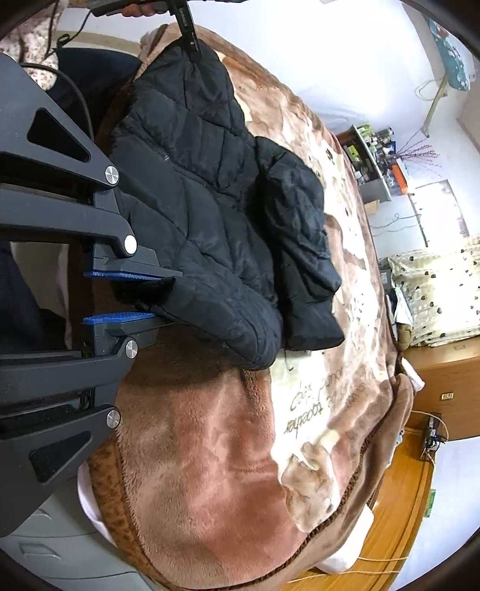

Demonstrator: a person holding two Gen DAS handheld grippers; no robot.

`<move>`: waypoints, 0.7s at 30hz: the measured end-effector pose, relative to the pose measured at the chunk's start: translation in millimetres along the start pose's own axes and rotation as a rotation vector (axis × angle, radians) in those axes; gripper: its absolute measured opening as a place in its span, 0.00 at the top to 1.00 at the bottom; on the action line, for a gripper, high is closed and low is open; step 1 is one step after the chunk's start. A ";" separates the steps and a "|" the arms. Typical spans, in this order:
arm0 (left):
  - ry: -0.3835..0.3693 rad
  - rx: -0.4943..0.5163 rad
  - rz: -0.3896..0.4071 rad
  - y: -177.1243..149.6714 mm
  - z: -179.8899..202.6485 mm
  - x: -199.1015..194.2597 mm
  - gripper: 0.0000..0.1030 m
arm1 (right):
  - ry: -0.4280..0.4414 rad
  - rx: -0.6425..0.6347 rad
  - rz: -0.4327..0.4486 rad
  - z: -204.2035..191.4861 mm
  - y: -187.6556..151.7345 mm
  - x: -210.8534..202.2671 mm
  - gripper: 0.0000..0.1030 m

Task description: Fold large clothes

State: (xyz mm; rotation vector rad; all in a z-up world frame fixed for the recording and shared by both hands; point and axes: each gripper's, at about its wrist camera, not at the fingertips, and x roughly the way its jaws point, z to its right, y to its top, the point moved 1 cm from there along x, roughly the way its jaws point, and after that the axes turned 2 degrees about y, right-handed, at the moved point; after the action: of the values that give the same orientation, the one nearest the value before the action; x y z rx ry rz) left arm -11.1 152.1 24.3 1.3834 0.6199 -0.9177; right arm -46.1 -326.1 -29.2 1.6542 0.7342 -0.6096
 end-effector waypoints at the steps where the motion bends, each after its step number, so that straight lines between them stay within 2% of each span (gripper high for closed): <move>1: -0.002 -0.001 0.005 -2.7 0.5 -4.5 0.77 | 0.000 -0.002 0.007 -1.5 -0.6 -3.9 0.86; 9: -0.033 -0.004 0.063 8.4 5.0 -25.1 0.78 | 0.005 -0.035 0.073 -10.2 22.1 -20.5 0.87; 15: -0.052 -0.010 0.101 45.5 6.9 -21.9 0.78 | 0.004 -0.065 0.106 -15.3 56.0 -12.8 0.87; 18: -0.026 0.016 0.138 67.9 12.4 -20.1 0.78 | -0.010 -0.094 0.121 -21.9 75.7 -8.1 0.88; 21: -0.035 -0.003 0.151 90.3 13.0 -16.7 0.78 | -0.021 -0.103 0.134 -25.0 94.9 -3.6 0.88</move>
State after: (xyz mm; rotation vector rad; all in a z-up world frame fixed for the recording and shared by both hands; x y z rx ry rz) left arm 53.6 137.5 89.1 1.3889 0.4834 -0.8177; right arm 22.4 -315.0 40.4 1.5850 0.6236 -0.4855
